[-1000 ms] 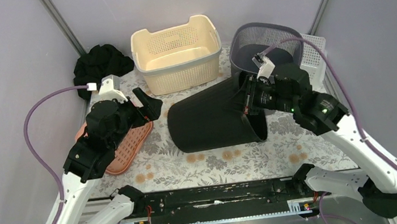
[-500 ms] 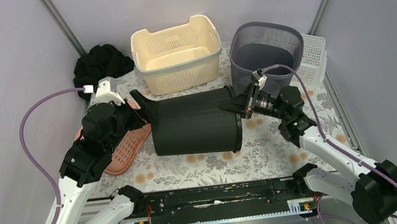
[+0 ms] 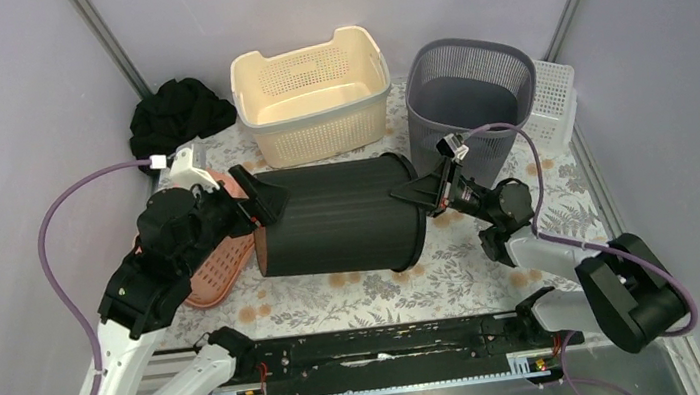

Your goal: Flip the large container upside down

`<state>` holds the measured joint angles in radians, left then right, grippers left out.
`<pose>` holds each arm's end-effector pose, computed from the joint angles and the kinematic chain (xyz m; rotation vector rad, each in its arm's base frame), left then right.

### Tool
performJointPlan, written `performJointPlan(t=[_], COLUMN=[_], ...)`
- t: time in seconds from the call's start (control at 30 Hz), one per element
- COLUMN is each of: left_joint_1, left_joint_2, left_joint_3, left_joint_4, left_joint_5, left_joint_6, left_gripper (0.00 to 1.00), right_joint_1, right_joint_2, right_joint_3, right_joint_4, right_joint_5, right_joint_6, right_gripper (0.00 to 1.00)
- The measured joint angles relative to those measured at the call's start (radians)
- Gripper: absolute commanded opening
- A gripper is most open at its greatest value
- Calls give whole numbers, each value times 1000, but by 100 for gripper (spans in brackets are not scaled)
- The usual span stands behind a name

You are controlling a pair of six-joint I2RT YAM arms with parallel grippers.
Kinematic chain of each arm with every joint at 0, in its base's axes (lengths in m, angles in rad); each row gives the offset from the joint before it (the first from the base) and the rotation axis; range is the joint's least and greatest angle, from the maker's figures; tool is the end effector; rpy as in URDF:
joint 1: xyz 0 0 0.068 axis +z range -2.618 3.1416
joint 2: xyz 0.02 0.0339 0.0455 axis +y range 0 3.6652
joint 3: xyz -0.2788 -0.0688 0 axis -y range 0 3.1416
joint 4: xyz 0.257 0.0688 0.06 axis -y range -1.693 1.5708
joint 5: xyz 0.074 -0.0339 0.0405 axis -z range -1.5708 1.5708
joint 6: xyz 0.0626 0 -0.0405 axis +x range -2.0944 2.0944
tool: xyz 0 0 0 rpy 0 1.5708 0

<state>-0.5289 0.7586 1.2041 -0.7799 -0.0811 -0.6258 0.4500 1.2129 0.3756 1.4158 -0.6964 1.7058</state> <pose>0.1343 -0.0726 0.4254 -0.1519 1.9613 -0.6965 0.1997 0.1410 0.2906 0.0546 1.4674 2.1943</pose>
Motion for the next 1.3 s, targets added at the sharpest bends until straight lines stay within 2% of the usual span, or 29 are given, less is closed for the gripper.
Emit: performJointPlan(t=[0.17, 0.4, 0.6, 0.73, 0.9, 1.0, 1.1, 1.17, 1.23, 1.3], left_joint_1=[0, 14, 31, 50, 61, 64, 64, 64, 56, 33], left_joint_2=[13, 24, 56, 63, 74, 81, 88, 96, 106, 121], left_joint_3=[-8, -35, -36, -36, -3, 19, 24, 21, 8, 0], left_joint_4=[20, 68, 90, 85, 84, 97, 140, 182, 236, 282], left_joint_5=[101, 167, 156, 87, 18, 11, 32, 65, 127, 174], left_joint_6=[-26, -43, -38, -11, 16, 21, 16, 5, -18, -38], left_gripper=[100, 100, 100, 100, 100, 100, 100, 100, 100, 100], right_joint_1=[0, -8, 21, 92, 156, 178, 183, 183, 189, 198], right_joint_2=[68, 122, 224, 327, 490, 540, 548, 548, 548, 545], right_joint_3=[-14, -40, -34, 16, 91, 116, 115, 104, 77, 50], right_joint_4=[100, 171, 237, 239, 210, 208, 202, 192, 158, 118], right_joint_5=[14, 48, 104, 174, 241, 262, 278, 292, 299, 303], right_joint_6=[7, -57, -153, -182, -130, -116, -117, -134, -163, -185], right_gripper=[0, 0, 0, 2, 18, 23, 35, 48, 57, 61])
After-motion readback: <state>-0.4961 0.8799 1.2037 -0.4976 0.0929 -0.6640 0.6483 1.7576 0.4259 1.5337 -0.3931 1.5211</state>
